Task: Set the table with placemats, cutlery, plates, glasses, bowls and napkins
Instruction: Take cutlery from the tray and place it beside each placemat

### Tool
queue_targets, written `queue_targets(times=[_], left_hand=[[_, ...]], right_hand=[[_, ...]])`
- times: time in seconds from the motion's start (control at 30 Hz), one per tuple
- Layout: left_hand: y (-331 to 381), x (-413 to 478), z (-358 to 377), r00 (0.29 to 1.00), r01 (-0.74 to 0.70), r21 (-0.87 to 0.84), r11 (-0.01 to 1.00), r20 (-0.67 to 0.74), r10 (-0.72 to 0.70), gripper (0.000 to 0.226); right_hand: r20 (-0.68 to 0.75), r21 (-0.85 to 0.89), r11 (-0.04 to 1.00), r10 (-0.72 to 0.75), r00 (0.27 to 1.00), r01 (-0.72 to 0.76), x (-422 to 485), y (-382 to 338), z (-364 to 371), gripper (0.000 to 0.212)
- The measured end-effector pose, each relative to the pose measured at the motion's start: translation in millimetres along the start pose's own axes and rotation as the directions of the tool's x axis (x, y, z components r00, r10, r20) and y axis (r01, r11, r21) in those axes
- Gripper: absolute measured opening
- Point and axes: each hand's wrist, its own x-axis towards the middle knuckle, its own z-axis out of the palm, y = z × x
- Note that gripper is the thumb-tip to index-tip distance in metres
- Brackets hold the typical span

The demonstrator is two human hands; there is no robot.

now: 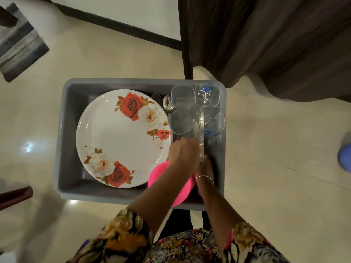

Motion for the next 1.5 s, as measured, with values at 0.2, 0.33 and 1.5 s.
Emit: queue_targets(times=[0.2, 0.33, 1.5], left_hand=[[7, -3, -20, 0.656, -0.264, 0.231, 0.936, -0.669, 0.350, 0.067], [11, 22, -32, 0.856, -0.269, 0.301, 0.915, -0.361, 0.370, 0.091], [-15, -124, -63, 0.897, 0.004, -0.995, 0.099, -0.040, -0.441, 0.036]], right_hand=[[-0.035, -0.086, 0.993, -0.088, 0.995, 0.085, -9, -11, -6, 0.027], [-0.041, -0.135, 0.985, -0.117, 0.992, 0.110, -18, -19, -11, 0.024], [0.644, 0.167, 0.982, -0.177, 0.744, 0.089, -175, -38, -123, 0.012]])
